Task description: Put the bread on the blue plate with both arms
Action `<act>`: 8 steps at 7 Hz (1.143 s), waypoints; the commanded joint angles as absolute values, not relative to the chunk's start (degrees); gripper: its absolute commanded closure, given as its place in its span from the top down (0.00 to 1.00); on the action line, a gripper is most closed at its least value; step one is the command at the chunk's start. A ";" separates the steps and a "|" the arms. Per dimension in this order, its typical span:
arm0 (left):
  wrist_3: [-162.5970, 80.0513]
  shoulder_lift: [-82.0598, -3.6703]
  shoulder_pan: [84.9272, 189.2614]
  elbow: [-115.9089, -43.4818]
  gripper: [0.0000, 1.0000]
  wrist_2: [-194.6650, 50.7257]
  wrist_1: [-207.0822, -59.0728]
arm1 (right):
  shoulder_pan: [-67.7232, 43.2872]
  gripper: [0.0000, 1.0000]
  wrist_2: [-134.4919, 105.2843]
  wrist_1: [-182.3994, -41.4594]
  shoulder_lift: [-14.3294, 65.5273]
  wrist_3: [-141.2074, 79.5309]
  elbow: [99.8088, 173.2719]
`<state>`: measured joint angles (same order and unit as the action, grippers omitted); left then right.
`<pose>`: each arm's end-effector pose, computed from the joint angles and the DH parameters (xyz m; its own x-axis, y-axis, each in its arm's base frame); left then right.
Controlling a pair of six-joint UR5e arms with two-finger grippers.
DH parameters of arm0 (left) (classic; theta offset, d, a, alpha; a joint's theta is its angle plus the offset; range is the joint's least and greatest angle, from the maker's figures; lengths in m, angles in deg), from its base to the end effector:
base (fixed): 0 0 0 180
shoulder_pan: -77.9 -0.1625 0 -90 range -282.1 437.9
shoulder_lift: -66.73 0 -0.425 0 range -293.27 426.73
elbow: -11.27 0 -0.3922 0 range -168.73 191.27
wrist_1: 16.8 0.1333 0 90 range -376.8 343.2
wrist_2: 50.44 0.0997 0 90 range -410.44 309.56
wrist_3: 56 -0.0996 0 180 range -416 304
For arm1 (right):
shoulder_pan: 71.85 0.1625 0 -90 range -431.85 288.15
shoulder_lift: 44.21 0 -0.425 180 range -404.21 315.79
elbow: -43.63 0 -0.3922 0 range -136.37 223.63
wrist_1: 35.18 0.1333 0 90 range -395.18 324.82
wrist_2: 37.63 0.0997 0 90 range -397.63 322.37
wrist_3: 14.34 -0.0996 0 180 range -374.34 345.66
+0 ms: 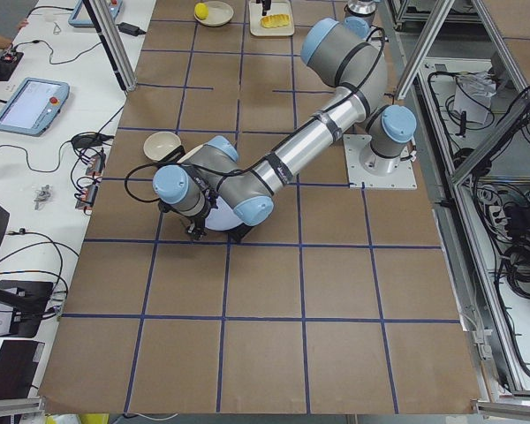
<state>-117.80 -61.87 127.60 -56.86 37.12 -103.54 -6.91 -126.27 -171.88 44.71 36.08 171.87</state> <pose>0.3573 -0.6339 0.2618 -0.9114 0.3447 0.2249 0.3686 0.9267 0.0736 -0.0563 -0.4407 0.2530 -0.9016 -0.4244 0.0840 -0.4313 0.8966 -0.1000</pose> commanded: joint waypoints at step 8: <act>-117.61 -65.63 128.08 -56.23 0.09 38.68 -104.68 | -17.09 1.00 -125.78 -170.97 39.20 51.36 173.80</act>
<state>-117.62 -65.64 128.08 -56.37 38.67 -104.05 -16.09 -125.72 -170.78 40.12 54.81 173.74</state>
